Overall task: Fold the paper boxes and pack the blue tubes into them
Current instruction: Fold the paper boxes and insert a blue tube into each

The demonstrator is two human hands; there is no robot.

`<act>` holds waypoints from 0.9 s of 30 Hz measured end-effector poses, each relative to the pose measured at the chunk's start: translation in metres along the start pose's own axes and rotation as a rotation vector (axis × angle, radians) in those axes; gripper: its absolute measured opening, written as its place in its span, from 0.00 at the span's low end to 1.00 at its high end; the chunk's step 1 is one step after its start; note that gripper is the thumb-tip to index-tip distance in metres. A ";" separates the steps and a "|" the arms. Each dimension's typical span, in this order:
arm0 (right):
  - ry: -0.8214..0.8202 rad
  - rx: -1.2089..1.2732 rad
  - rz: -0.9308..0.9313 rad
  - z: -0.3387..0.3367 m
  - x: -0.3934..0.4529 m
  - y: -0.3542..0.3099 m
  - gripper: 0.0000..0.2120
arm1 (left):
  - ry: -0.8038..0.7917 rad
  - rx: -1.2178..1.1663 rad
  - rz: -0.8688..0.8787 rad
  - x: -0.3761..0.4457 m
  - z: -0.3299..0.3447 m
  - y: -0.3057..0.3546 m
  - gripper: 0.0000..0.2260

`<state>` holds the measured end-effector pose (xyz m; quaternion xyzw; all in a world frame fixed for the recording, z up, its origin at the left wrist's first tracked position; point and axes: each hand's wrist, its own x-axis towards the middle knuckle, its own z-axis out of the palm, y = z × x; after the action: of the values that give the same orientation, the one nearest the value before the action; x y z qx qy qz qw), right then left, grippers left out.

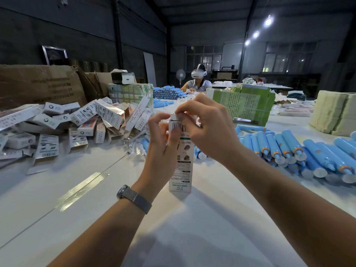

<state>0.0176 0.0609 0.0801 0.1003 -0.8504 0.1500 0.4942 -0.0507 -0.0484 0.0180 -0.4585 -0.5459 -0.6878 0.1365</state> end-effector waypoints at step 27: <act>-0.076 0.421 0.175 -0.001 -0.005 0.022 0.09 | 0.054 0.011 0.014 0.001 -0.001 -0.004 0.05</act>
<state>0.0142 0.0823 0.0728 0.1327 -0.8238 0.3627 0.4150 -0.0542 -0.0474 0.0161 -0.4427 -0.5427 -0.6960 0.1584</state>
